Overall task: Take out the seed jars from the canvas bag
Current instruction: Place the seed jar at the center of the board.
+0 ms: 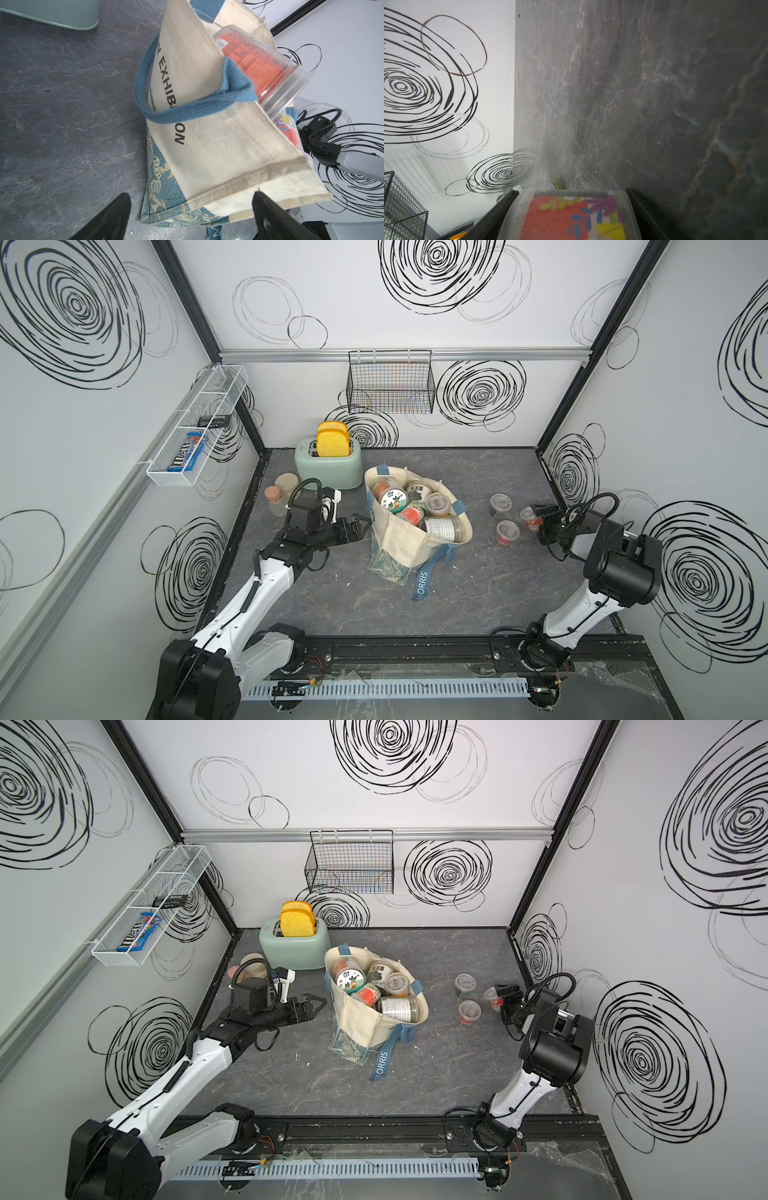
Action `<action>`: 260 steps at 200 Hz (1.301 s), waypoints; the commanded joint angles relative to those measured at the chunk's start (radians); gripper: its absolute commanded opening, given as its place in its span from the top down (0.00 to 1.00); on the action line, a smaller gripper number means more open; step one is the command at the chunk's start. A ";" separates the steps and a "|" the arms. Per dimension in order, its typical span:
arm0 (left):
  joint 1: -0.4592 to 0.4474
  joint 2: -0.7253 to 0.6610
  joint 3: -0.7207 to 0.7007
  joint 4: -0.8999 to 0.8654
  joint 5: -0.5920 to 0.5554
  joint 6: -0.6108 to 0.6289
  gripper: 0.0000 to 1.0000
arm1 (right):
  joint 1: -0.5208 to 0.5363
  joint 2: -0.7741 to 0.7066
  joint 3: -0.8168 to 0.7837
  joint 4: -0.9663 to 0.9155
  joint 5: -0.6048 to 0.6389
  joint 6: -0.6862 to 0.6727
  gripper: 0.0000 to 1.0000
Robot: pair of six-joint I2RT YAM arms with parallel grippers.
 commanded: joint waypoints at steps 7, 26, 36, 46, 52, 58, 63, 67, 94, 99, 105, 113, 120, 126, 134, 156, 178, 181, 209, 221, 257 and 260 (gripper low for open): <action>0.006 -0.019 -0.008 0.041 0.017 -0.012 0.04 | -0.035 -0.007 -0.094 0.097 -0.075 0.109 0.21; 0.007 -0.024 -0.010 0.041 0.020 -0.012 0.04 | -0.050 0.015 -0.129 0.142 -0.109 0.142 0.22; 0.006 -0.028 -0.012 0.041 0.020 -0.012 0.04 | -0.057 0.025 -0.140 0.142 -0.116 0.145 0.22; 0.006 -0.030 -0.013 0.040 0.021 -0.012 0.04 | -0.067 0.032 -0.166 0.169 -0.125 0.160 0.22; 0.006 -0.032 -0.013 0.039 0.021 -0.012 0.04 | -0.076 0.037 -0.182 0.188 -0.129 0.171 0.21; 0.006 -0.034 -0.013 0.038 0.021 -0.012 0.04 | -0.083 0.042 -0.195 0.195 -0.133 0.174 0.20; 0.006 -0.036 -0.015 0.037 0.021 -0.012 0.04 | -0.088 0.044 -0.200 0.192 -0.135 0.169 0.20; 0.006 -0.039 -0.015 0.035 0.022 -0.012 0.04 | -0.093 0.044 -0.205 0.182 -0.135 0.164 0.20; 0.007 -0.047 -0.016 0.029 0.024 -0.008 0.04 | -0.123 0.015 -0.195 0.004 -0.083 0.063 0.15; 0.007 -0.048 -0.016 0.028 0.024 -0.008 0.04 | -0.129 0.005 -0.190 -0.044 -0.067 0.037 0.14; 0.007 -0.049 -0.016 0.029 0.026 -0.009 0.04 | -0.136 -0.009 -0.188 -0.073 -0.056 0.010 0.13; 0.007 -0.053 -0.017 0.028 0.026 -0.010 0.04 | -0.146 -0.028 -0.185 -0.122 -0.036 -0.017 0.09; 0.007 -0.054 -0.018 0.028 0.027 -0.010 0.04 | -0.152 -0.040 -0.180 -0.155 -0.023 -0.037 0.08; 0.007 -0.057 -0.018 0.028 0.028 -0.011 0.04 | -0.156 -0.047 -0.173 -0.183 -0.014 -0.052 0.08; 0.007 -0.058 -0.017 0.027 0.029 -0.012 0.04 | -0.162 -0.053 -0.168 -0.209 -0.007 -0.070 0.09; 0.007 -0.067 -0.016 0.023 0.030 -0.012 0.04 | -0.188 -0.063 -0.160 -0.269 -0.002 -0.100 0.13; 0.009 -0.074 -0.019 0.021 0.032 -0.013 0.04 | -0.218 -0.080 -0.153 -0.332 0.013 -0.135 0.14; 0.008 -0.074 -0.019 0.022 0.031 -0.013 0.04 | -0.223 -0.081 -0.153 -0.338 0.012 -0.141 0.13; 0.009 -0.080 -0.022 0.022 0.033 -0.015 0.04 | -0.254 -0.094 -0.149 -0.380 0.000 -0.181 0.05; 0.008 -0.082 -0.024 0.021 0.035 -0.014 0.04 | -0.264 -0.097 -0.141 -0.407 -0.009 -0.206 0.00; 0.009 -0.087 -0.031 0.025 0.035 -0.018 0.04 | -0.293 -0.174 -0.149 -0.465 -0.025 -0.269 0.02; 0.009 -0.087 -0.032 0.027 0.036 -0.018 0.04 | -0.293 -0.182 -0.152 -0.462 -0.034 -0.269 0.03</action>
